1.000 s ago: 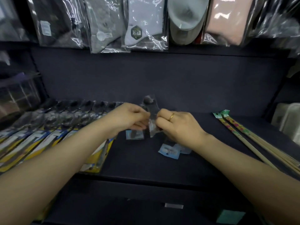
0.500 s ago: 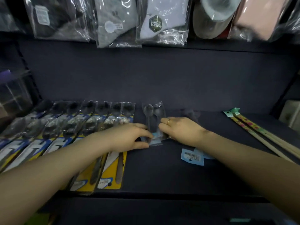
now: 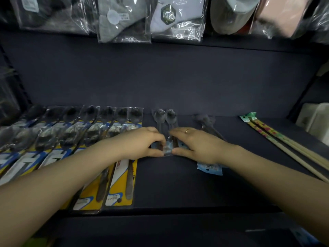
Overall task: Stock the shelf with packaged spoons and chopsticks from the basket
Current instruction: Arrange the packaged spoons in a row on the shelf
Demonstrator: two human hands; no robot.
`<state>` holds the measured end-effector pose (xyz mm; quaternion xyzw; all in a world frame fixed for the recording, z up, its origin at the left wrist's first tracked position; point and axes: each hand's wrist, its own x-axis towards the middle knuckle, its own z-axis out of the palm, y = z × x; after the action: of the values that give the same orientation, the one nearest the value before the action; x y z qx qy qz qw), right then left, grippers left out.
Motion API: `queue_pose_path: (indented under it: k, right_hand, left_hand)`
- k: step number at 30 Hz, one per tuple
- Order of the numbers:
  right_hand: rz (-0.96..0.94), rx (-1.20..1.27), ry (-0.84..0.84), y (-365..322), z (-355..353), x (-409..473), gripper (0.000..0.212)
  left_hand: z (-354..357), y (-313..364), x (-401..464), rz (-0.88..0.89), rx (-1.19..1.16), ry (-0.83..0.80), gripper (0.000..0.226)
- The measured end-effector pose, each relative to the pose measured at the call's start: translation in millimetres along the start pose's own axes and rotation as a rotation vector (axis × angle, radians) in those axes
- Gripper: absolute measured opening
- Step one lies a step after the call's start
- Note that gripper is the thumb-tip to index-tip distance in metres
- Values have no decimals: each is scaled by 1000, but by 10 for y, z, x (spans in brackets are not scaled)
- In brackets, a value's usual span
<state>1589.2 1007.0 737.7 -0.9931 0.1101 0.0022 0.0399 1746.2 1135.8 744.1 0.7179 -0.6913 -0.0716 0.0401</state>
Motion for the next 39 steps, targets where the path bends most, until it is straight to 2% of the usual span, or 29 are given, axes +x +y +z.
queue_pose_path:
  k: [4,7,8,10,12,13,15,17,20,22,24,26,29,31,32,35,37,39]
  right_hand:
    - [11,-106,-105,70,-4,49,64]
    - [25,3,-155,157,-23,-27,59]
    - [39,94,-134,173,-28,-59,57]
    - [118,220,64,242,-56,-105,51]
    - [294,170,305,374,-100,-170,41]
    - [402,104,340,446,-121,-203,34]
    - [572,24,214,581,-144,-303,30]
    - [654,124,104,669,-126,-376,36]
    - [677,313,156,737,-91,-374,30]
    - [674,347,164,749,-82,-348,22]
    - [686,391,168,768,-86,-334,28]
    - [683,520,246,802,-122,-358,27]
    - [620,844,455,783,-270,-525,26]
    - [534,1120,508,659,-374,-679,26]
    - [480,1174,512,576,-410,-749,25]
    - [311,1159,473,314,-440,-918,21]
    - [228,1144,423,198,-403,-1010,17]
    - [191,1142,395,152,-337,-1081,15]
  left_hand:
    - [-31,-19,-6,-4,-13,-31,31]
    - [-39,-13,-10,-28,-14,-37,32]
    - [-38,5,-10,-40,-1,-26,36]
    - [-22,59,4,-55,32,15,49]
    - [5,146,17,-53,12,41,55]
    - [19,183,21,-39,-6,43,56]
    - [56,279,46,-12,-9,21,55]
    - [77,369,77,-18,15,-20,50]
    - [56,473,119,-41,79,-28,44]
    - [37,517,131,-60,122,-24,43]
    - [32,551,139,-82,138,-22,44]
    - [28,599,147,-97,123,37,44]
    - [-14,771,189,-93,-165,271,37]
    - [-58,970,249,-135,-499,379,26]
    - [-73,1081,286,-159,-694,400,20]
    - [-111,1373,407,-215,-1188,514,15]
    - [-154,1514,448,-245,-1343,687,17]
    - [-198,1641,441,-245,-1389,806,15]
